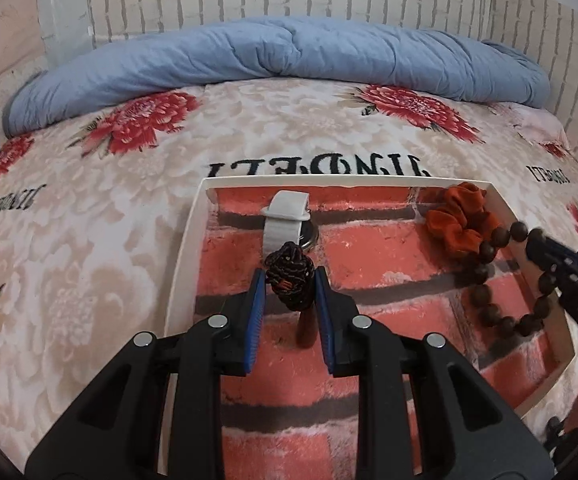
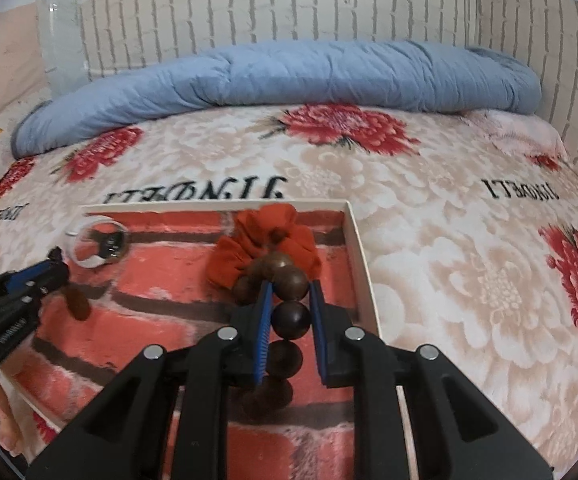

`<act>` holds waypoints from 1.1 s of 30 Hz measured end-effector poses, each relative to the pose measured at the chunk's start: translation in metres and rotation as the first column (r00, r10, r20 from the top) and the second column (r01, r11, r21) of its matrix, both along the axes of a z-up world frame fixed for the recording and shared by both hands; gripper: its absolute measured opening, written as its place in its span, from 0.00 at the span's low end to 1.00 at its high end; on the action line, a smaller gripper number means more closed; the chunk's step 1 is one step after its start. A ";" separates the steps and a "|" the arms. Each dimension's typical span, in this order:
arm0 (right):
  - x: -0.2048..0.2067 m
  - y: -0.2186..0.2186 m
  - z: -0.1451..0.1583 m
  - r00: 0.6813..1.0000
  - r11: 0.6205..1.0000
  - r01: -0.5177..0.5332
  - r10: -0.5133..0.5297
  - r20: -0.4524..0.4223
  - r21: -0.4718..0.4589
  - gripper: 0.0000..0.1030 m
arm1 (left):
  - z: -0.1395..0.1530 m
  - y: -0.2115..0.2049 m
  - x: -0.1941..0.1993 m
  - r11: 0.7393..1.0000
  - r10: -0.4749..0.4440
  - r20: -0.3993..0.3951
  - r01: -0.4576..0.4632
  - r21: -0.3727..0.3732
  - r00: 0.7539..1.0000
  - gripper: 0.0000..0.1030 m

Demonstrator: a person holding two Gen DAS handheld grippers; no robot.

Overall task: Organize jewelry
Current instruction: 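Carry the hair tie with the left tool while the right tool carries the bracelet to the tray, then open the left tool in the tray while the right tool releases the bracelet beside the scrunchie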

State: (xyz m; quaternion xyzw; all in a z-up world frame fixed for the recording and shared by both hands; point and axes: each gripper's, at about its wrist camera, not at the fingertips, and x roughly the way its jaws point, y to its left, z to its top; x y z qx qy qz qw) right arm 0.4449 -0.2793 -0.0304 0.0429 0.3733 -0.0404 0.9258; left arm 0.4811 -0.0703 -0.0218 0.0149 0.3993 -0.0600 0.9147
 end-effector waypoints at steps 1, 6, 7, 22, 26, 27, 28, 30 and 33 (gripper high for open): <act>0.002 -0.001 -0.002 1.000 1.000 0.002 -0.002 -0.006 0.003 0.19 | -0.001 -0.001 0.003 1.000 0.001 -0.003 -0.001 0.002 1.000 0.22; 0.012 -0.001 -0.011 0.999 1.000 0.008 -0.008 -0.040 -0.007 0.19 | -0.006 -0.007 0.011 0.999 -0.001 -0.004 0.001 0.045 1.000 0.22; 0.014 0.000 -0.013 0.999 1.000 0.004 -0.005 -0.048 -0.011 0.19 | -0.007 -0.007 0.013 0.999 0.000 -0.008 0.001 0.048 1.000 0.22; 0.034 0.009 -0.038 0.988 0.999 -0.031 0.028 -0.149 -0.018 0.19 | -0.012 -0.008 0.025 0.998 0.014 -0.046 -0.011 0.067 0.999 0.20; 0.035 0.009 -0.039 0.987 0.999 -0.036 0.033 -0.159 -0.018 0.19 | -0.012 -0.008 0.024 0.997 0.015 -0.048 -0.012 0.070 0.999 0.20; 0.035 0.009 -0.040 0.986 0.999 -0.037 0.033 -0.161 -0.019 0.19 | -0.012 -0.008 0.024 0.997 0.015 -0.047 -0.011 0.074 0.999 0.20; 0.035 0.009 -0.039 0.986 0.999 -0.038 0.034 -0.163 -0.020 0.19 | -0.013 -0.008 0.024 0.997 0.016 -0.044 -0.012 0.077 0.999 0.20; 0.034 0.009 -0.039 0.985 0.999 -0.043 0.039 -0.171 -0.022 0.20 | -0.012 -0.008 0.022 0.996 0.017 -0.041 -0.014 0.085 0.999 0.21; 0.030 0.009 -0.034 0.984 0.998 -0.051 0.046 -0.171 -0.025 0.20 | -0.011 -0.008 0.020 0.996 0.018 -0.041 -0.015 0.090 0.999 0.27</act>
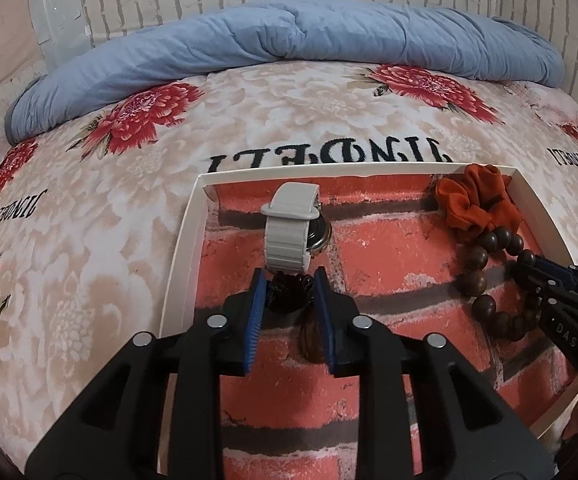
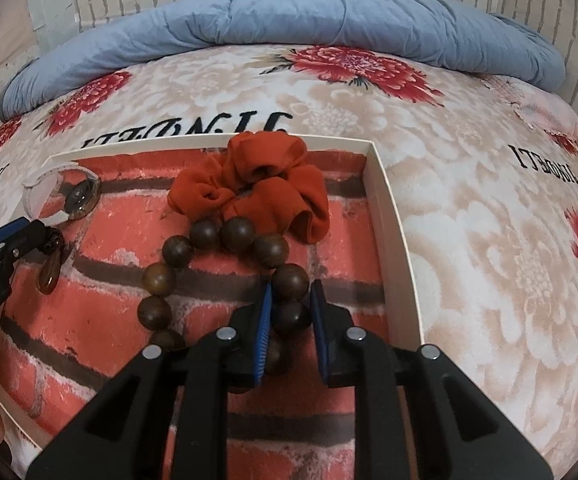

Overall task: Organize jewelry
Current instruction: 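Open the left tool in the tray while the right tool releases the bracelet beside the scrunchie, then move both tools back toward the black hair clip with colorful strap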

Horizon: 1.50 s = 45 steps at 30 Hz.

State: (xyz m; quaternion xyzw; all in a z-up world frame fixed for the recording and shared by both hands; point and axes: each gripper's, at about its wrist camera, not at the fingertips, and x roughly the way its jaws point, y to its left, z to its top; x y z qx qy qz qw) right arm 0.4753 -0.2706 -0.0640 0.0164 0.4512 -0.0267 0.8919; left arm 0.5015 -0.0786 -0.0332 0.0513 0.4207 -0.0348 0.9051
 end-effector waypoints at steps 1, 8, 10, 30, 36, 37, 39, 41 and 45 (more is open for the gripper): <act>-0.002 -0.001 0.003 1.000 1.000 -0.002 0.002 0.004 -0.002 0.21 | 0.002 0.000 -0.002 1.000 0.002 0.007 -0.002 0.007 1.000 0.34; -0.032 -0.004 0.039 0.996 1.000 -0.006 0.007 0.084 -0.013 0.51 | 0.026 0.001 -0.036 1.000 -0.019 0.066 0.018 0.014 0.998 0.60; -0.045 -0.004 0.049 0.994 1.000 -0.004 0.007 0.113 -0.020 0.56 | 0.035 0.003 -0.050 1.000 -0.025 0.097 0.024 0.005 0.995 0.70; -0.221 0.007 0.110 0.918 0.998 0.064 -0.049 0.393 -0.025 0.78 | 0.092 0.079 -0.222 0.999 0.021 0.298 -0.007 -0.048 0.954 0.95; -0.254 0.018 0.115 0.904 0.999 0.054 -0.046 0.426 -0.007 0.85 | 0.092 0.103 -0.262 0.999 0.043 0.313 -0.032 -0.041 0.949 0.95; -0.258 0.020 0.114 0.904 0.999 0.050 -0.041 0.424 -0.010 0.86 | 0.092 0.107 -0.269 0.999 0.045 0.315 -0.035 -0.036 0.948 0.95; -0.268 0.024 0.110 0.904 0.999 0.046 -0.036 0.426 -0.013 0.86 | 0.089 0.113 -0.281 0.999 0.045 0.316 -0.040 -0.022 0.948 0.95; -0.275 0.028 0.105 0.905 0.999 0.042 -0.034 0.425 -0.010 0.86 | 0.087 0.119 -0.291 0.999 0.045 0.319 -0.047 -0.003 0.947 0.95; -0.284 0.034 0.091 0.912 0.999 0.044 -0.028 0.408 -0.031 0.86 | 0.079 0.135 -0.304 0.997 0.063 0.309 -0.071 0.015 0.949 0.95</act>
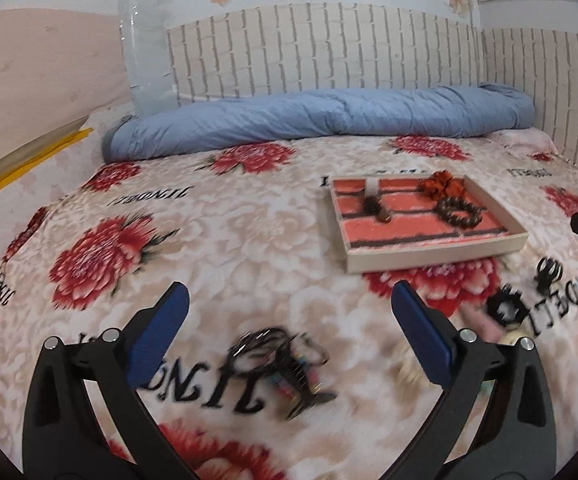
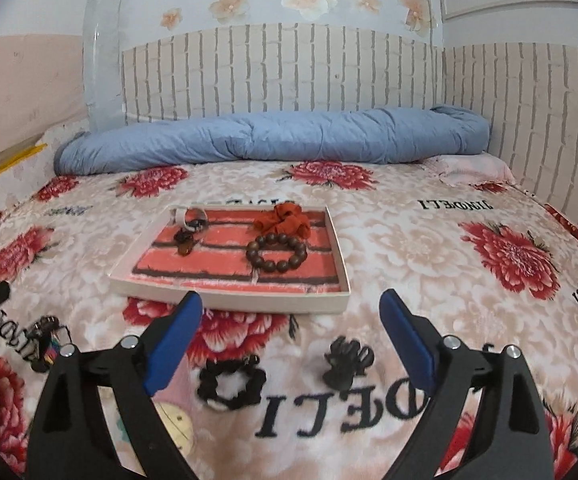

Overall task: Organize jewelry
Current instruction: 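Move both tools back toward the black hair clip with colorful strap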

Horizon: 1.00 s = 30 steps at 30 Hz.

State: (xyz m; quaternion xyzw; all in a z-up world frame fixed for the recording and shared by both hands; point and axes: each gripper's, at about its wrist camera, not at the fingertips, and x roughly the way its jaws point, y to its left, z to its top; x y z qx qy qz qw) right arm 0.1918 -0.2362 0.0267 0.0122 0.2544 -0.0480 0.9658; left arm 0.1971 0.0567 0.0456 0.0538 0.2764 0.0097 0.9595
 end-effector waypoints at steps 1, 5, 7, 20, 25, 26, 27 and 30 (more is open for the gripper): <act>-0.002 0.002 -0.004 1.000 1.000 -0.001 0.000 -0.005 -0.007 0.86 | -0.003 0.008 -0.004 1.000 0.011 -0.003 -0.011 0.000 1.000 0.95; -0.008 0.006 -0.018 0.999 1.000 -0.009 0.009 -0.040 0.005 0.86 | -0.011 0.035 -0.012 0.999 0.052 -0.018 -0.052 -0.005 0.998 0.95; -0.010 0.009 -0.024 0.999 1.000 -0.007 0.007 -0.052 0.015 0.86 | -0.017 0.047 -0.015 0.997 0.071 -0.030 -0.072 -0.007 0.997 0.95; -0.020 0.026 -0.048 0.994 1.000 -0.009 0.011 -0.108 0.014 0.86 | -0.054 0.076 -0.024 0.995 0.095 -0.098 -0.099 -0.035 0.991 0.95; -0.022 0.025 -0.057 0.993 1.000 -0.005 0.004 -0.122 -0.007 0.86 | -0.066 0.063 -0.024 0.997 0.070 -0.127 -0.073 -0.014 0.989 0.95; -0.023 0.023 -0.058 0.992 1.000 -0.002 0.001 -0.123 -0.009 0.86 | -0.066 0.061 -0.024 0.998 0.066 -0.126 -0.068 -0.012 0.990 0.95; -0.022 0.021 -0.058 0.992 1.000 0.001 -0.002 -0.126 -0.008 0.86 | -0.066 0.059 -0.025 0.998 0.062 -0.125 -0.064 -0.014 0.990 0.95; -0.021 0.015 -0.060 0.991 1.000 0.008 -0.007 -0.135 0.005 0.86 | -0.067 0.052 -0.025 0.998 0.058 -0.129 -0.060 -0.014 0.990 0.95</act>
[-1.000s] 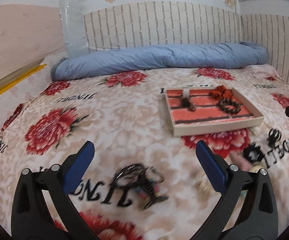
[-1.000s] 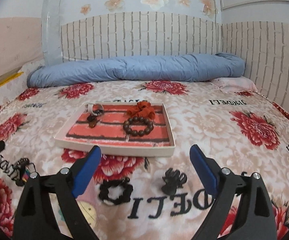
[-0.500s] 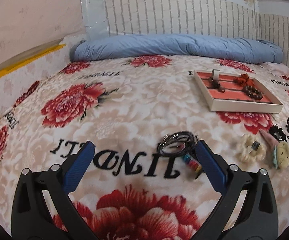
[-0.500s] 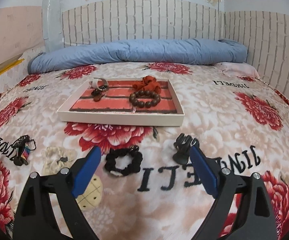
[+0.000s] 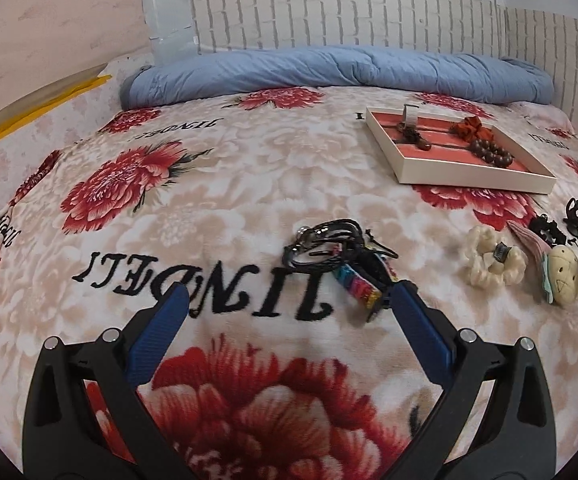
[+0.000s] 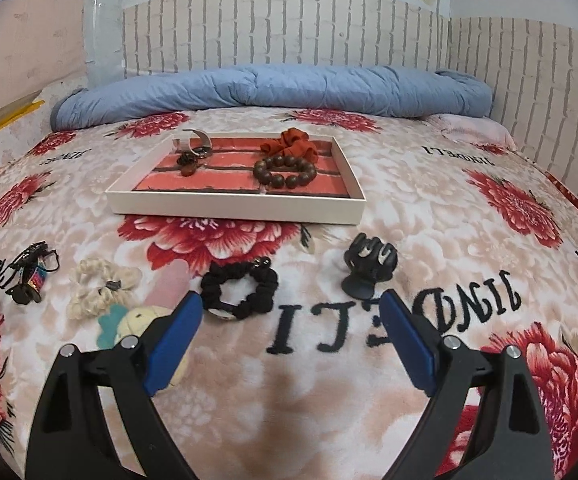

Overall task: Organize jewelry
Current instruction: 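Move both tools back toward the black hair clip with colorful strap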

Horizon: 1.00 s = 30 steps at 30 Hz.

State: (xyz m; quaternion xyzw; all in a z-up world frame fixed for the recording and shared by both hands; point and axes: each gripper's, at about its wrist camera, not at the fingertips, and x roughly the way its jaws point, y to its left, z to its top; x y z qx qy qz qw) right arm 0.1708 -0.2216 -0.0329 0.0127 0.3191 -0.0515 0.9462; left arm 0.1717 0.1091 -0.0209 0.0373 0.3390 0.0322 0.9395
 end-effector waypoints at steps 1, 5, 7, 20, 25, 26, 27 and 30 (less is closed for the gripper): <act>-0.001 -0.001 0.000 1.000 1.000 0.001 -0.001 0.003 0.004 0.86 | -0.001 -0.003 0.001 1.000 0.001 -0.008 -0.001 -0.001 1.000 0.95; -0.002 0.001 -0.001 1.000 1.000 -0.013 0.013 0.004 0.003 0.86 | -0.003 -0.013 0.006 1.000 -0.007 -0.028 0.006 -0.023 1.000 0.95; -0.002 0.005 -0.002 1.000 1.000 -0.023 0.023 -0.001 -0.011 0.86 | -0.003 -0.020 0.009 0.999 -0.018 -0.034 0.017 -0.036 0.999 0.95; -0.013 0.028 0.001 0.998 0.998 -0.067 0.067 -0.006 -0.005 0.86 | -0.019 -0.051 0.037 1.000 0.005 -0.119 -0.008 -0.026 0.993 0.95; -0.011 0.056 -0.010 0.994 0.994 -0.105 0.103 -0.046 -0.033 0.86 | -0.026 -0.045 0.042 0.999 0.024 -0.156 -0.031 -0.041 0.988 0.94; -0.010 0.059 -0.011 0.993 0.993 -0.105 0.103 -0.050 -0.046 0.86 | -0.027 -0.043 0.044 0.998 0.028 -0.161 -0.036 -0.048 0.987 0.94; -0.008 0.062 -0.012 0.993 0.993 -0.105 0.102 -0.059 -0.053 0.86 | -0.028 -0.042 0.045 0.998 0.029 -0.168 -0.038 -0.055 0.985 0.93; -0.002 0.065 -0.016 0.990 0.994 -0.110 0.108 -0.095 -0.011 0.86 | -0.032 -0.040 0.050 0.997 0.033 -0.190 -0.047 -0.066 0.981 0.89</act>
